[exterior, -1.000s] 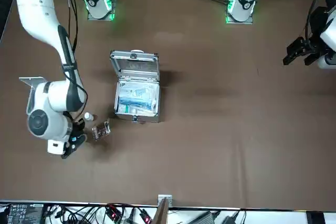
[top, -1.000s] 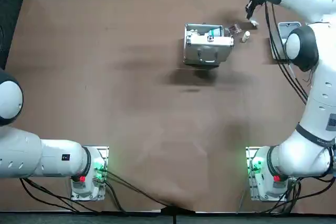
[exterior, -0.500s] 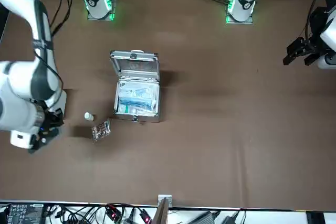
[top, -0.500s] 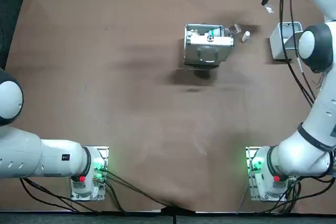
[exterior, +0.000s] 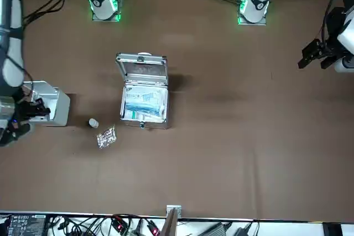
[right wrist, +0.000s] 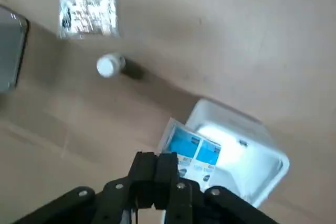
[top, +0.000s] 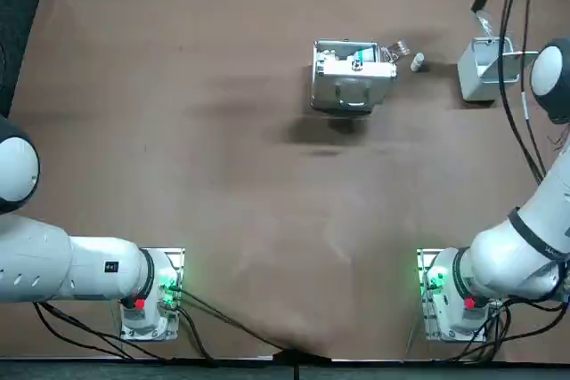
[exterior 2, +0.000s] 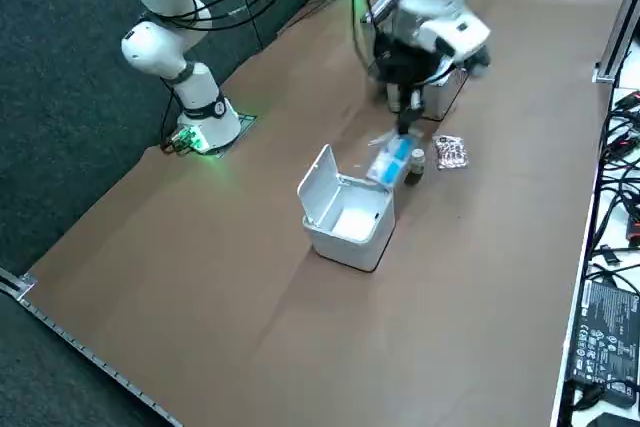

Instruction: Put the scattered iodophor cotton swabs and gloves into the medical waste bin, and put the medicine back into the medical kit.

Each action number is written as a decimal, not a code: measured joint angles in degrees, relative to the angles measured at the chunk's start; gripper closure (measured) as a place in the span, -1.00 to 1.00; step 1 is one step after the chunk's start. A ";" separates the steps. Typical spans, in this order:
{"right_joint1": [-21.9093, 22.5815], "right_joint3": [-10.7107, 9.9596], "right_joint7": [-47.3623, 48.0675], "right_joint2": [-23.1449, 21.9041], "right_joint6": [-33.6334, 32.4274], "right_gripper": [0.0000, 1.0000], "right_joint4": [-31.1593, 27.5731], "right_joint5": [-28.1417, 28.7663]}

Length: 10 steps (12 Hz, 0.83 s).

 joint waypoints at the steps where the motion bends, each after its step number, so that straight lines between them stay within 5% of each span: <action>1: -1.67 0.02 -1.20 0.03 -1.30 0.97 -0.21 0.32; 9: -7.14 0.15 -8.67 2.94 -2.06 0.92 -2.46 0.66; 10: -7.15 0.28 -9.05 3.66 -1.55 0.52 -2.47 0.65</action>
